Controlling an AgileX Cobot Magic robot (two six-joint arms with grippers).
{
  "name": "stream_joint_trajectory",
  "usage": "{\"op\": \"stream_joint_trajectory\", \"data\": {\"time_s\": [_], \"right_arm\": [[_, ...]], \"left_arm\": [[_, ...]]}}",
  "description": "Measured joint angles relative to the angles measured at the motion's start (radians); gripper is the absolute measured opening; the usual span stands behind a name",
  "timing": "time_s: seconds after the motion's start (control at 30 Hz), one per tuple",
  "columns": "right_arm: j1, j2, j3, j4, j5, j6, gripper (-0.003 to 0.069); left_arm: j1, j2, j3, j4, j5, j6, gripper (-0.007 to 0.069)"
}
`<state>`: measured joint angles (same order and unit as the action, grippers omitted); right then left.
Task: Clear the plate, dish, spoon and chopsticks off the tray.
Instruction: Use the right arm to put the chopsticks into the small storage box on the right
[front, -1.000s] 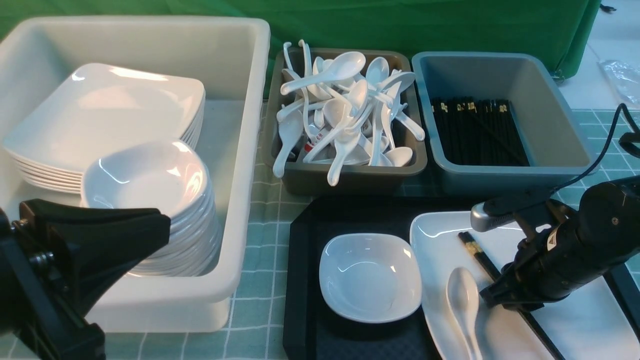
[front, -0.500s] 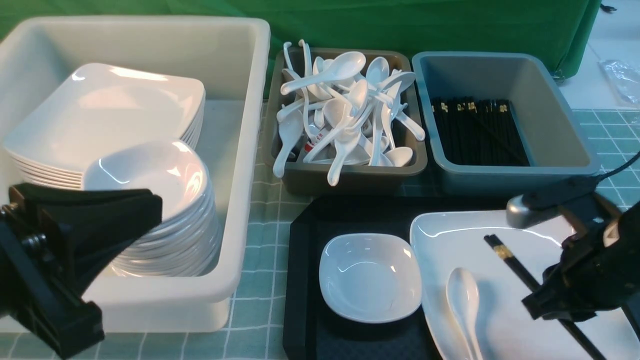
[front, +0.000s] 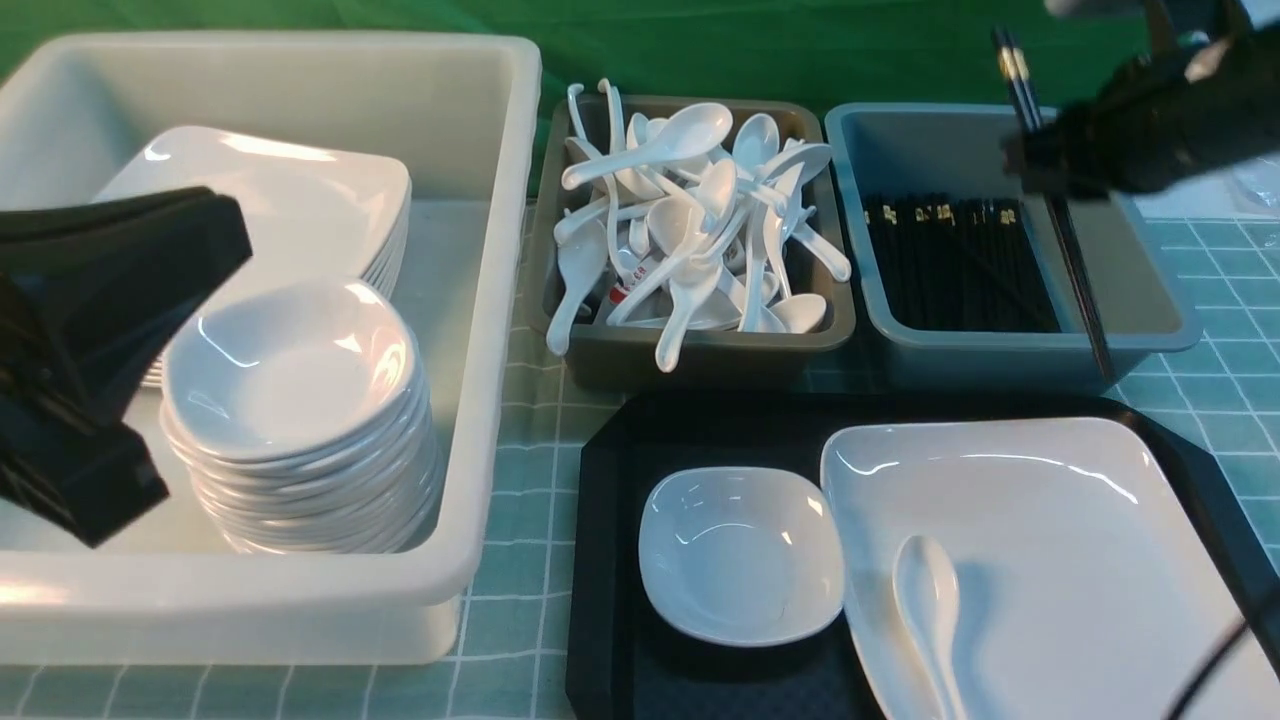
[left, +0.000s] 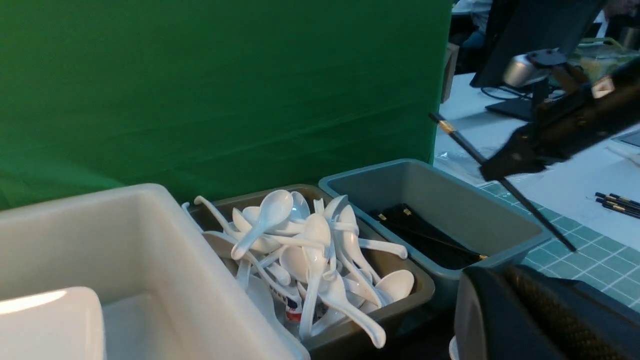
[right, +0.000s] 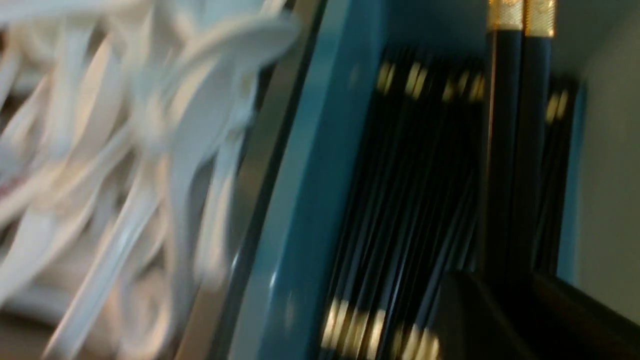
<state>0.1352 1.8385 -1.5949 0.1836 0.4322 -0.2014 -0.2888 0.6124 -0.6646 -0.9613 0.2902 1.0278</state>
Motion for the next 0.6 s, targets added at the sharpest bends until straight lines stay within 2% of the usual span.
{"op": "stream_joint_trajectory", "data": {"time_s": [0.13, 0.3, 0.4, 0.43, 0.47, 0.5, 0.6], "right_arm": [[-0.023, 0.19, -0.194, 0.014, -0.008, 0.049, 0.0139], [-0.032, 0.325, -0.307, 0.016, -0.02, 0.135, 0.016], [-0.032, 0.342, -0.314, 0.016, -0.013, 0.145, 0.0293], [-0.032, 0.337, -0.315, 0.017, 0.006, 0.145, 0.0363], [-0.032, 0.336, -0.315, 0.017, 0.009, 0.145, 0.0374], [-0.032, 0.316, -0.315, 0.017, 0.047, 0.144, 0.0449], [-0.032, 0.249, -0.315, 0.013, 0.148, 0.117, 0.0485]], "left_arm": [[0.0, 0.0, 0.0, -0.028, 0.064, 0.05, 0.0017], [0.0, 0.0, 0.0, -0.033, 0.118, 0.079, 0.0017], [0.0, 0.0, 0.0, -0.033, 0.118, 0.098, 0.0017], [0.0, 0.0, 0.0, -0.033, 0.118, 0.104, 0.0017], [0.0, 0.0, 0.0, -0.033, 0.118, 0.104, 0.0017], [0.0, 0.0, 0.0, -0.032, 0.118, 0.108, 0.0017], [0.0, 0.0, 0.0, -0.028, 0.121, 0.114, 0.0017]]}}
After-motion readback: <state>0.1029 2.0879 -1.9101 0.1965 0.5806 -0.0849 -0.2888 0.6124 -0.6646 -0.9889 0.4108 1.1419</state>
